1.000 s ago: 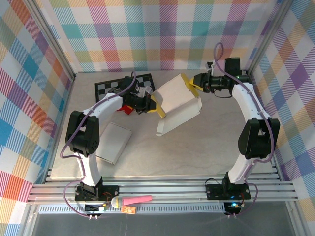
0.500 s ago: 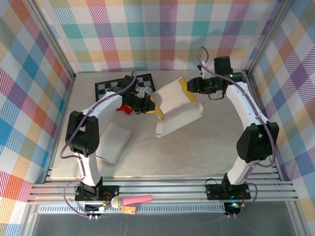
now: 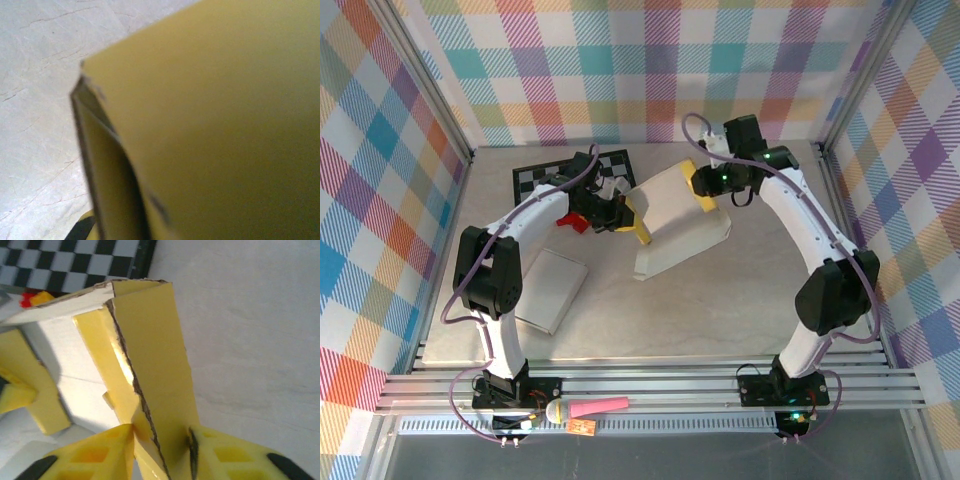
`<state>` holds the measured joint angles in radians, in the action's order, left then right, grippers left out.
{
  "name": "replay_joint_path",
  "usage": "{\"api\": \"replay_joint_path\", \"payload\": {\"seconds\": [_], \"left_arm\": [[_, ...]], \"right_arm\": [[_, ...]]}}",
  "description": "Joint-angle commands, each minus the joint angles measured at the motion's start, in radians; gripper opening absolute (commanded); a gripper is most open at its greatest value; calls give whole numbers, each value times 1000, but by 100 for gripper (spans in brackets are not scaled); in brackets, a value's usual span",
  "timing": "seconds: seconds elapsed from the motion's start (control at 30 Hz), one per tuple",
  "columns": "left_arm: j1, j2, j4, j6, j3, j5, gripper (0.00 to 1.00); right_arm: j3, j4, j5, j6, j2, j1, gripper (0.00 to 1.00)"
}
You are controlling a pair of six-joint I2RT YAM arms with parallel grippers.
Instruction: Fold the paper box
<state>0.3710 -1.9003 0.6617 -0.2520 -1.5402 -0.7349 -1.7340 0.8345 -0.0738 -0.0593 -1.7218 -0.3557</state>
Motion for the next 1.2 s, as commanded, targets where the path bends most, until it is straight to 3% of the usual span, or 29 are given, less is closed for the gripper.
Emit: {"api": "replay_joint_path", "payload": {"seconds": [0.0,0.27,0.47,0.57,0.73,1.0,1.17], "left_arm": [[24,47,24,33,-40,-13,0],[38,47,29,34,-42,4,0],[42,48,35,36,-46,15,0],[43,46,38,36,-49,17,0],[45,44,41,39,-53,19,0],[46,43,45,40,-56,25,0],[48,38,45,36,-57,33,0]], "right_arm": [[-29,20,195,-30,-28,-47,24],[-23,15,412,-56,-38,-93,0],[-29,17,413,-76,-45,-98,6],[-32,23,411,-76,-51,-98,16],[-45,34,399,-75,-69,-99,24],[-71,53,420,-64,-96,-98,22],[-75,70,523,-11,-112,-106,5]]}}
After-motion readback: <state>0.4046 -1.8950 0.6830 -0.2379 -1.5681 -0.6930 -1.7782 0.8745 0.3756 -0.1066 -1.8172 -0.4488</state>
